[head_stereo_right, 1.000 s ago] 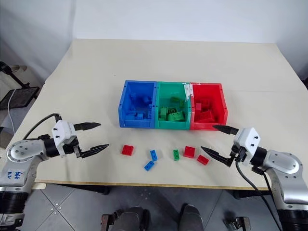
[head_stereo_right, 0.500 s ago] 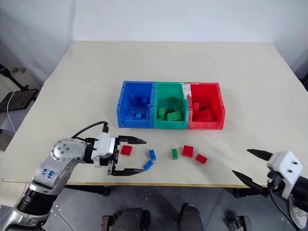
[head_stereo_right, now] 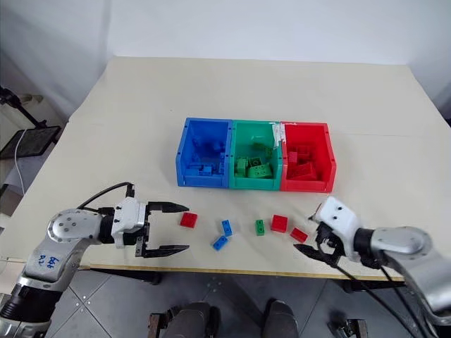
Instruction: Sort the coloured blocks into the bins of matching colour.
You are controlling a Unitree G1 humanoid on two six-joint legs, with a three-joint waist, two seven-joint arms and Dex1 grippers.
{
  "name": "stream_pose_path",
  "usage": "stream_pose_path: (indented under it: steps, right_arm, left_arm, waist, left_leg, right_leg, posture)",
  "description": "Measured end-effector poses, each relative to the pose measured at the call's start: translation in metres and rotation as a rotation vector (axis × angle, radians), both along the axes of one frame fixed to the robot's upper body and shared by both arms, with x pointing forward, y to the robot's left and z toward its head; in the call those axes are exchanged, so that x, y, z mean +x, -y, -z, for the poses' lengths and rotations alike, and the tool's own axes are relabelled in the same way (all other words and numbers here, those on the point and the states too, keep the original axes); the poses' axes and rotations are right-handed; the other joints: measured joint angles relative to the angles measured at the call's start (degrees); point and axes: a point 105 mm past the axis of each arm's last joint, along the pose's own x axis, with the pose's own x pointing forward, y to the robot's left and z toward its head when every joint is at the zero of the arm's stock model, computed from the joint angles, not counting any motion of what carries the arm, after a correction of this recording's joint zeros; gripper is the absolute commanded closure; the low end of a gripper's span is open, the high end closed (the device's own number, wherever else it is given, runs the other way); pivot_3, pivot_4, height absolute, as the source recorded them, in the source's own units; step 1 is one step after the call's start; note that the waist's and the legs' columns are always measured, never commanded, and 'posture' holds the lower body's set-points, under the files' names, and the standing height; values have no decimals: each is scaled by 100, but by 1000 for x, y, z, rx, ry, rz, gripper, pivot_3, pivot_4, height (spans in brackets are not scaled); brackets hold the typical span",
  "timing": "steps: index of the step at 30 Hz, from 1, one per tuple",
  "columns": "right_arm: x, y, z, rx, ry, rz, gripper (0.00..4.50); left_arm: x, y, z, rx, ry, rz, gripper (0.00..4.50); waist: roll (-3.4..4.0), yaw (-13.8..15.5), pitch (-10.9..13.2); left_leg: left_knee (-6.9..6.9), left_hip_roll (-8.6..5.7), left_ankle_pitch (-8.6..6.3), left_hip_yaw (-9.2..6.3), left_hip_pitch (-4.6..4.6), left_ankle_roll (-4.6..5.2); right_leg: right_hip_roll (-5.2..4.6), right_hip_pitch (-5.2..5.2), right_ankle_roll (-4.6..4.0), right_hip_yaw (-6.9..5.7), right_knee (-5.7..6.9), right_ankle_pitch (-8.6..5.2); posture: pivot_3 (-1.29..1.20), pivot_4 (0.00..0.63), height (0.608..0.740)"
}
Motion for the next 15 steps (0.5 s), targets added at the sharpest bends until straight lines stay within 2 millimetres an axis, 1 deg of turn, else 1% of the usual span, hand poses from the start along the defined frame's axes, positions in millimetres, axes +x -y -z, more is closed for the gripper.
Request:
stream_pose_path:
  steps: [8, 9, 11, 13, 15]
  right_arm:
    - [3, -6, 2, 40, 34, -1, 3963]
    - [4, -6, 2, 51, 38, 7, 4033]
    - [8, -4, -1, 91, 50, 29, 4033]
    - [17, -2, -16, 158, 98, 56, 4033]
    - [32, 1, -43, 248, 183, 80, 4033]
  left_arm:
    - [4, 5, -10, -28, 44, -5, 0]
    - [5, 5, -11, -38, 48, -10, 0]
    - [7, 4, -14, -65, 58, -35, 0]
    - [10, 3, -17, -94, 62, -68, 0]
    - [14, -5, -20, -112, 66, -128, 0]
  waist:
    - [-1, -29, 0]
    - [-1, -30, 0]
    - [0, -30, 0]
    - [-1, -33, 0]
    - [-1, -42, 0]
  left_leg:
    - [1, 6, 0, 10, 5, 0]
    - [1, 7, 0, 10, 6, 0]
    - [1, 7, 0, 12, 6, -1]
    - [1, 8, 0, 15, 7, -1]
    - [1, 11, 0, 16, 9, -1]
  right_leg:
    - [4, 0, 0, 2, 1, 0]
    - [4, 0, 0, 2, 2, 0]
    - [5, 0, 0, 4, 2, 0]
    - [5, 0, 0, 6, 1, 0]
    - [7, -1, 0, 7, 2, 0]
  posture:
    - [0, 150, 740]
    - [0, 150, 740]
    - [0, 150, 740]
    - [0, 150, 740]
    - [0, 150, 740]
